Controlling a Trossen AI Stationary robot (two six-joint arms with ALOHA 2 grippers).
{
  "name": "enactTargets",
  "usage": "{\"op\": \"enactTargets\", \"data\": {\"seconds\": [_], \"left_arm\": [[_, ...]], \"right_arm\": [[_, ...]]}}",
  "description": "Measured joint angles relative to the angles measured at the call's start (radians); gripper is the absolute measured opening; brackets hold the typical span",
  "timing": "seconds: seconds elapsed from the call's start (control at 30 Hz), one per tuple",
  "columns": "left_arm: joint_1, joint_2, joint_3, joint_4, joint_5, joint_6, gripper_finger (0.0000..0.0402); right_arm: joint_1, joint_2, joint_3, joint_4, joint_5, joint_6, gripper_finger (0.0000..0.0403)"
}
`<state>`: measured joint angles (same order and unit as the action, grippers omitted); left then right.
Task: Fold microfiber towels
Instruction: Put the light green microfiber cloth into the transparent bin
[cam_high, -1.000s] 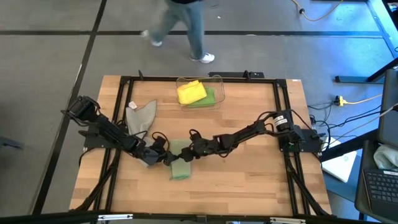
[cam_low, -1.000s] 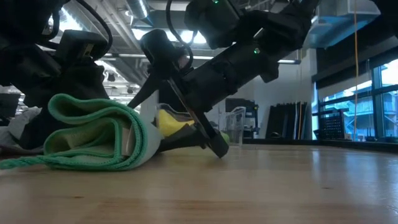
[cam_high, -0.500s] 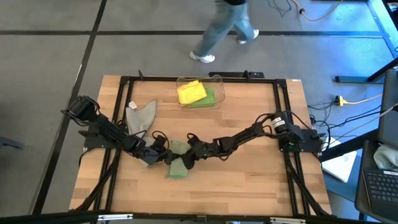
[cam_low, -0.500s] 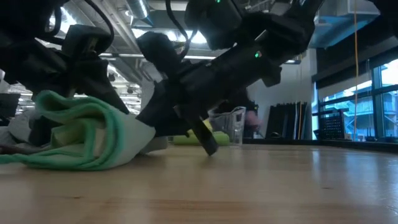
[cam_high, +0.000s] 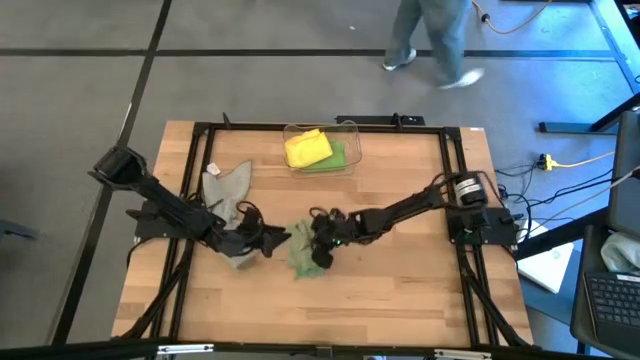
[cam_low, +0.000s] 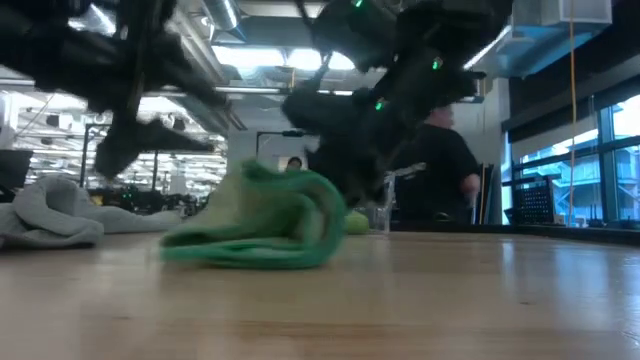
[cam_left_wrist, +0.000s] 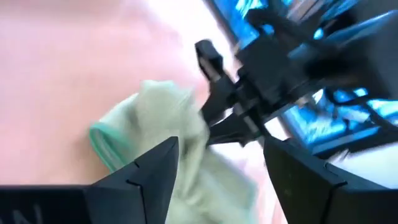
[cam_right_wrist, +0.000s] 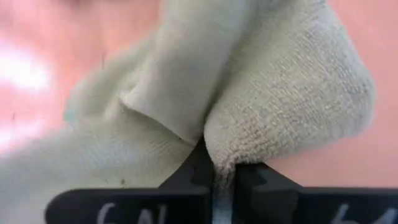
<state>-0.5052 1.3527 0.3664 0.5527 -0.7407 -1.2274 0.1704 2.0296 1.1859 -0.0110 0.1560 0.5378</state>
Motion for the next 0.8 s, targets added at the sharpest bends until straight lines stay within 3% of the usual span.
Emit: {"op": "enactTargets", "data": {"seconds": [0.23,0.47,0.57,0.63,0.8], "left_arm": [[-0.055,-0.112,0.000,0.084,-0.222,0.211,0.0232],[-0.155,-0.085,0.006,0.145,-0.544,0.274,0.0232],[-0.174,-0.032,0.031,0.147,-0.591,0.271,0.0232],[-0.178,0.008,0.053,0.144,-0.606,0.270,0.0232],[-0.145,0.056,0.085,0.144,-0.638,0.271,0.0232]], "right_arm": [[-0.080,-0.193,-0.061,-0.038,0.052,-0.099,0.0017],[-0.162,-0.314,-0.118,-0.072,0.070,-0.238,0.0017],[-0.202,-0.371,-0.095,-0.114,0.101,-0.349,0.0017],[-0.233,-0.401,-0.056,-0.172,0.058,-0.443,0.0017],[-0.291,-0.403,0.154,-0.522,0.024,-0.702,0.0017]]}}
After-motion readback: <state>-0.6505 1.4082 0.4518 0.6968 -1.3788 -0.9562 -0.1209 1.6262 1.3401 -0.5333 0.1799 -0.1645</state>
